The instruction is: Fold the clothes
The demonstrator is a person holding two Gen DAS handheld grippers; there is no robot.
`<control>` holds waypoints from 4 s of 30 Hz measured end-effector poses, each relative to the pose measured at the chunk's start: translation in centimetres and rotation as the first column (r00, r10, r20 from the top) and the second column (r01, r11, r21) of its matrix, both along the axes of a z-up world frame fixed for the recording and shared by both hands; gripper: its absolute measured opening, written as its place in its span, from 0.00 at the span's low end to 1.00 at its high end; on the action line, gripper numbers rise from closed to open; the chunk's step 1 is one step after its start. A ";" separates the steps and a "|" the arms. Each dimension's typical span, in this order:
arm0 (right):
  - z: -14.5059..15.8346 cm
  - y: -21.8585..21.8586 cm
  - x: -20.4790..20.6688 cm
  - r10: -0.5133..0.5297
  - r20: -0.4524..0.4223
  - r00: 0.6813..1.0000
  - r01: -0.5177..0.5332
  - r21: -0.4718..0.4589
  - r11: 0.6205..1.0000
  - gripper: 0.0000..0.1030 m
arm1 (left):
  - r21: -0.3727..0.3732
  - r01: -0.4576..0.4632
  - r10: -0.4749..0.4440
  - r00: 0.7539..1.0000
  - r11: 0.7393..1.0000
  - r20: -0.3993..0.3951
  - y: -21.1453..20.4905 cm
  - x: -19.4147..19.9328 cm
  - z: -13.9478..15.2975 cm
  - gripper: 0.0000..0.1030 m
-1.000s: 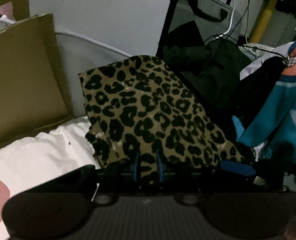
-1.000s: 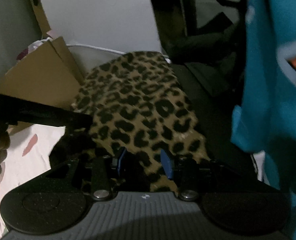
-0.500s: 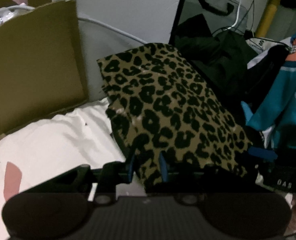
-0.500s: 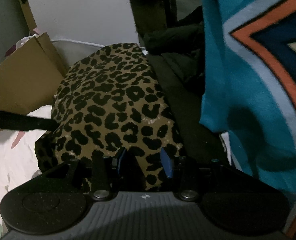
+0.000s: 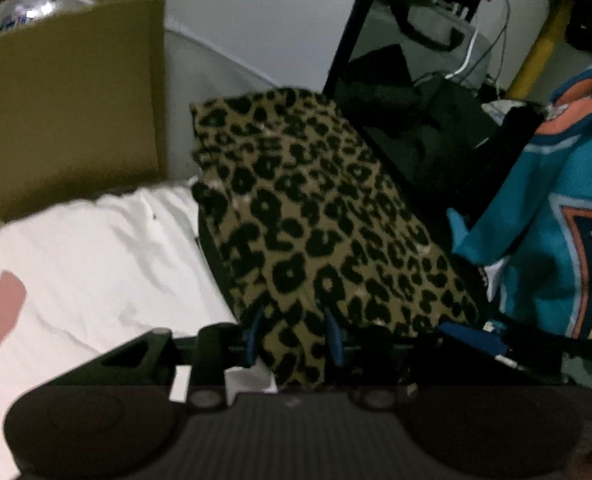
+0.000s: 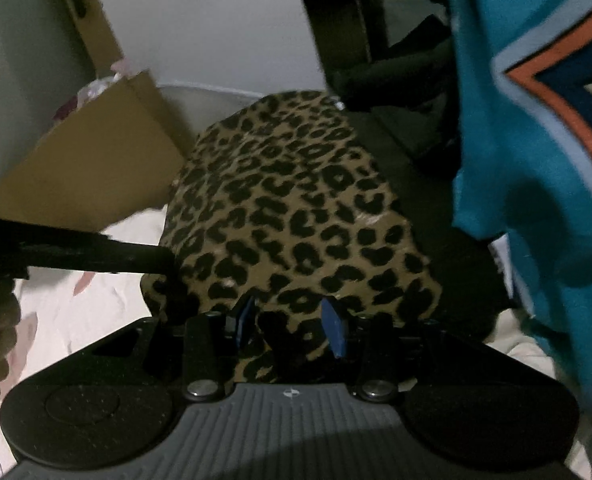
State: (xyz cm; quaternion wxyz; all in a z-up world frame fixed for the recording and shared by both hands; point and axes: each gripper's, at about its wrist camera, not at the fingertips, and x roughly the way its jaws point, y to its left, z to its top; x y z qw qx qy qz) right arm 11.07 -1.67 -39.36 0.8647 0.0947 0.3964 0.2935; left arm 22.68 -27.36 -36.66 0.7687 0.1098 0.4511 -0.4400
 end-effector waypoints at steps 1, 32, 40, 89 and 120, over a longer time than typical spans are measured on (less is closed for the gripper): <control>-0.1 0.4 -0.1 0.008 0.000 1.000 -0.008 -0.008 1.000 0.41 | 0.006 -0.006 0.006 1.000 1.000 -0.002 0.0 -0.1 -0.4 0.35; 4.0 0.4 0.5 -0.042 -0.262 0.964 0.046 0.011 0.999 0.96 | 0.189 -0.128 0.133 0.991 0.974 -0.016 3.7 0.4 4.4 0.97; 7.5 0.4 0.3 -0.037 -0.300 0.953 0.035 -0.009 0.999 0.99 | 0.250 -0.180 0.191 0.981 0.951 -0.018 4.9 1.3 7.8 0.98; 33.1 -9.7 -5.5 -0.186 -0.303 0.935 0.179 -0.051 0.983 1.00 | 0.330 -0.313 0.326 0.945 0.891 0.017 22.0 0.6 34.6 0.99; 41.3 -12.4 -14.1 -0.182 -0.153 0.971 0.171 -0.081 0.982 1.00 | 0.230 -0.544 0.540 0.837 0.807 0.089 39.7 -9.4 41.1 1.00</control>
